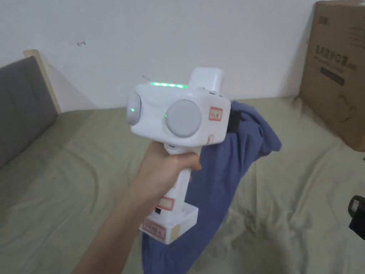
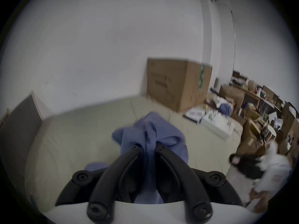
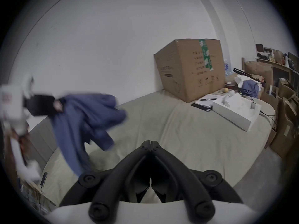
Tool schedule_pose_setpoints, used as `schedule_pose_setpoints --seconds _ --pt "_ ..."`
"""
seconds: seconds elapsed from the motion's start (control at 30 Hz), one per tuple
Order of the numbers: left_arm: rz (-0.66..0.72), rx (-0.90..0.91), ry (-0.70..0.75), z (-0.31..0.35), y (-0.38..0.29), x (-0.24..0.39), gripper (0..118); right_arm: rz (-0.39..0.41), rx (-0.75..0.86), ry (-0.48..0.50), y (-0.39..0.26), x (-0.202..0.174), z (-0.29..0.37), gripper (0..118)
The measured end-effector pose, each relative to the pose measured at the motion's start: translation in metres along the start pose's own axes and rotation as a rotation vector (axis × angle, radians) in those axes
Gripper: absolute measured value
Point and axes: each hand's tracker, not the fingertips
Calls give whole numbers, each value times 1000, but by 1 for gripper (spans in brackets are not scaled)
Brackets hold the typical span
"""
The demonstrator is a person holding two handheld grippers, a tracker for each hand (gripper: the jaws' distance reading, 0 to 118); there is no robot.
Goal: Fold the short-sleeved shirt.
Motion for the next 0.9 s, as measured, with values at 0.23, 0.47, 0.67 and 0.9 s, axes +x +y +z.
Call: schedule_pose_setpoints --seconds 0.23,0.47,0.67,0.9 --pt "62 -542 -139 -163 -181 43 9 -4 -70 -67 -16 34 -8 0" --pt "244 -510 -133 -167 -207 31 11 -5 -127 -103 -26 46 -23 0" --pt "265 -490 -112 -156 -204 22 96 25 -151 -66 -32 31 -27 0" --pt "461 -281 -85 -79 -175 -28 107 68 -155 -8 -29 8 -27 0"
